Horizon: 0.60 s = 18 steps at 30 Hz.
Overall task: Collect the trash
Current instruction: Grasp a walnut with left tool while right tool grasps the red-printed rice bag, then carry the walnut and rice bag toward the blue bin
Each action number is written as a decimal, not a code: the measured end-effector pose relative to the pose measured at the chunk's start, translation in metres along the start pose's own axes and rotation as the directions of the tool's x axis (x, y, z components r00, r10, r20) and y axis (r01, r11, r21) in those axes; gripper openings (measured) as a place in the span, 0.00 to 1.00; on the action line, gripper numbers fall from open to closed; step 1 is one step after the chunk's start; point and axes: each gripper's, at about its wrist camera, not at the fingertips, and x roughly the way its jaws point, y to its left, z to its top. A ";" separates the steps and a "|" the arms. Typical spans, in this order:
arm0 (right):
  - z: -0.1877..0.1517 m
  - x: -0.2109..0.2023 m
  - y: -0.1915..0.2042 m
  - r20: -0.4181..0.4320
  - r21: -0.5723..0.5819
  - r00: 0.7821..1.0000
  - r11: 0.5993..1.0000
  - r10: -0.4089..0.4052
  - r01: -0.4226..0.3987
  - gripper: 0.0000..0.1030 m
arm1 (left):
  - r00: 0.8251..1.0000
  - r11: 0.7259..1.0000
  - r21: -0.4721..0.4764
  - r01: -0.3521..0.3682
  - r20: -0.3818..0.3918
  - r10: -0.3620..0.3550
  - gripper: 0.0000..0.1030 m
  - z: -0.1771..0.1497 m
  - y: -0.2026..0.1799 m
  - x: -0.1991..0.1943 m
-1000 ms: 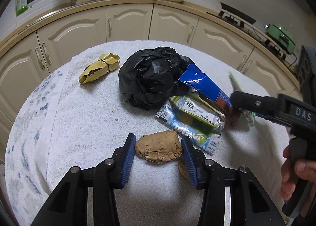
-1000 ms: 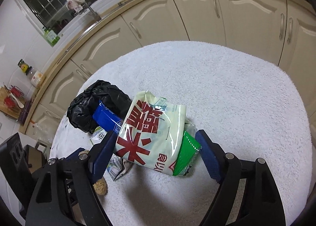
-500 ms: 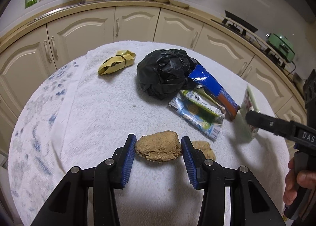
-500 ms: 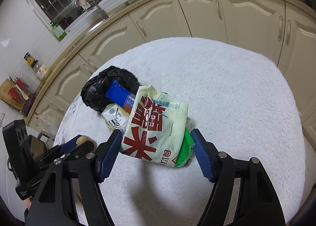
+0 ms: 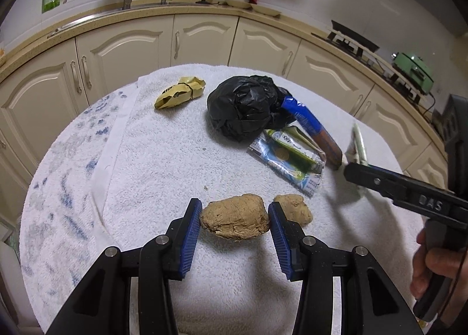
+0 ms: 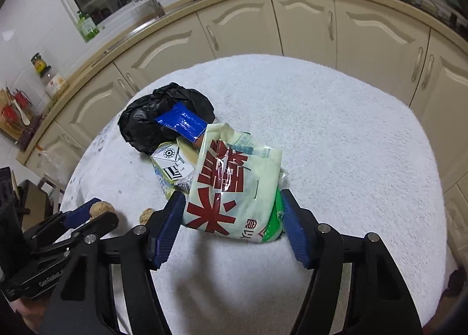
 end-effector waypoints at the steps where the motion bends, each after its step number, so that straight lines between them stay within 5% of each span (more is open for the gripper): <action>1: -0.002 -0.003 -0.001 0.002 0.006 1.000 1.000 0.008 -0.008 0.64 | 1.000 1.000 0.002 0.002 0.002 -0.002 0.41 -0.001 -0.001 -0.002; 18: -0.012 -0.082 -0.011 0.142 0.042 0.987 0.996 0.073 -0.080 0.64 | 0.995 0.997 0.068 0.030 0.093 -0.036 0.41 0.006 -0.036 -0.053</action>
